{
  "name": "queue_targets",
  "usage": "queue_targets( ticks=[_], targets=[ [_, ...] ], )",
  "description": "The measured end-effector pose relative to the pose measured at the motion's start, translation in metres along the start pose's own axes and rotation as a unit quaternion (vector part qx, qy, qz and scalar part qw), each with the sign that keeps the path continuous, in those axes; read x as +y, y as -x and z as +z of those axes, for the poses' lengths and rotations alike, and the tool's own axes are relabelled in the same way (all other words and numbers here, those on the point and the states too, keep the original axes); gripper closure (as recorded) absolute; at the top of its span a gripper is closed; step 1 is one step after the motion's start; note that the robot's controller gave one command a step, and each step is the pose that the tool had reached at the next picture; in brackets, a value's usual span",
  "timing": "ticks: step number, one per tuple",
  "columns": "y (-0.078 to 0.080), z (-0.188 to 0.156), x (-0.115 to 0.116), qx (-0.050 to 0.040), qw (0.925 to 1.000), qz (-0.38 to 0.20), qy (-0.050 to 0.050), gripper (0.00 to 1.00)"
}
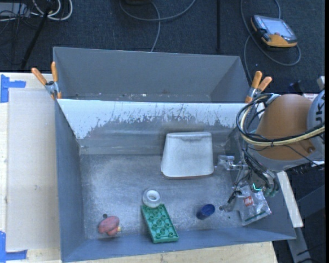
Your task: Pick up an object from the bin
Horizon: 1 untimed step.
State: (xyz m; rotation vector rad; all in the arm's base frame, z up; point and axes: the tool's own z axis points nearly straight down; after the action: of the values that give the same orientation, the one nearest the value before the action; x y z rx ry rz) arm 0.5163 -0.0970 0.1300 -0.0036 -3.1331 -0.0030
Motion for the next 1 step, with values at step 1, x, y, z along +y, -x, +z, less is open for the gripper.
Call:
queue_targets(
  ticks=[1],
  targets=[
    [-0.0257, 0.0577, 0.0373, -0.003, 0.994, -0.109, 0.0, 0.0]
  ],
)
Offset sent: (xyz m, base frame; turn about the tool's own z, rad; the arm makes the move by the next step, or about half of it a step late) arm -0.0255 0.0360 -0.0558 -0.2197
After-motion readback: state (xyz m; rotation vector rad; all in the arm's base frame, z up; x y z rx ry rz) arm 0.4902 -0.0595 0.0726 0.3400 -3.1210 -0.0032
